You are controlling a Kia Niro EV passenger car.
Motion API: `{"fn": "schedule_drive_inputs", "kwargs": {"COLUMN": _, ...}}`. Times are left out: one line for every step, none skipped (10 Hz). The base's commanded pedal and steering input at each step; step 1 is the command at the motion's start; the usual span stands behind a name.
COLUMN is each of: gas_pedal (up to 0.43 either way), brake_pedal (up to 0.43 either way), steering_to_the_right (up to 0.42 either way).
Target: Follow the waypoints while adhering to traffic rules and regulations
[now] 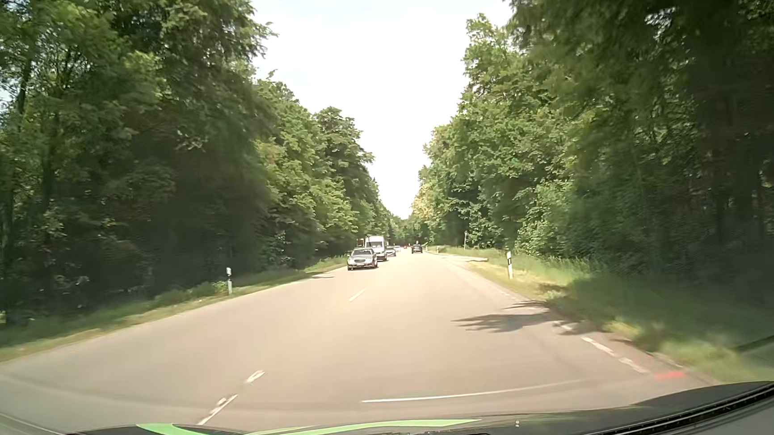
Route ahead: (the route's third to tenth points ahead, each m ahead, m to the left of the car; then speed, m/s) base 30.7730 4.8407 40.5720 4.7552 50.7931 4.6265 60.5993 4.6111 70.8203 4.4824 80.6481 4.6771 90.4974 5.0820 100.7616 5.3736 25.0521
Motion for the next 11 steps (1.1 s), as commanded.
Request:
{"fn": "schedule_drive_inputs", "kwargs": {"gas_pedal": 0.26, "brake_pedal": 0.0, "steering_to_the_right": -0.003}}
{"fn": "schedule_drive_inputs", "kwargs": {"gas_pedal": 0.248, "brake_pedal": 0.0, "steering_to_the_right": -0.003}}
{"fn": "schedule_drive_inputs", "kwargs": {"gas_pedal": 0.248, "brake_pedal": 0.0, "steering_to_the_right": -0.003}}
{"fn": "schedule_drive_inputs", "kwargs": {"gas_pedal": 0.248, "brake_pedal": 0.0, "steering_to_the_right": -0.003}}
{"fn": "schedule_drive_inputs", "kwargs": {"gas_pedal": 0.248, "brake_pedal": 0.0, "steering_to_the_right": -0.003}}
{"fn": "schedule_drive_inputs", "kwargs": {"gas_pedal": 0.24, "brake_pedal": 0.0, "steering_to_the_right": -0.003}}
{"fn": "schedule_drive_inputs", "kwargs": {"gas_pedal": 0.22, "brake_pedal": 0.0, "steering_to_the_right": -0.003}}
{"fn": "schedule_drive_inputs", "kwargs": {"gas_pedal": 0.197, "brake_pedal": 0.0, "steering_to_the_right": -0.003}}
{"fn": "schedule_drive_inputs", "kwargs": {"gas_pedal": 0.177, "brake_pedal": 0.0, "steering_to_the_right": -0.003}}
{"fn": "schedule_drive_inputs", "kwargs": {"gas_pedal": 0.169, "brake_pedal": 0.0, "steering_to_the_right": -0.003}}
{"fn": "schedule_drive_inputs", "kwargs": {"gas_pedal": 0.169, "brake_pedal": 0.0, "steering_to_the_right": -0.003}}
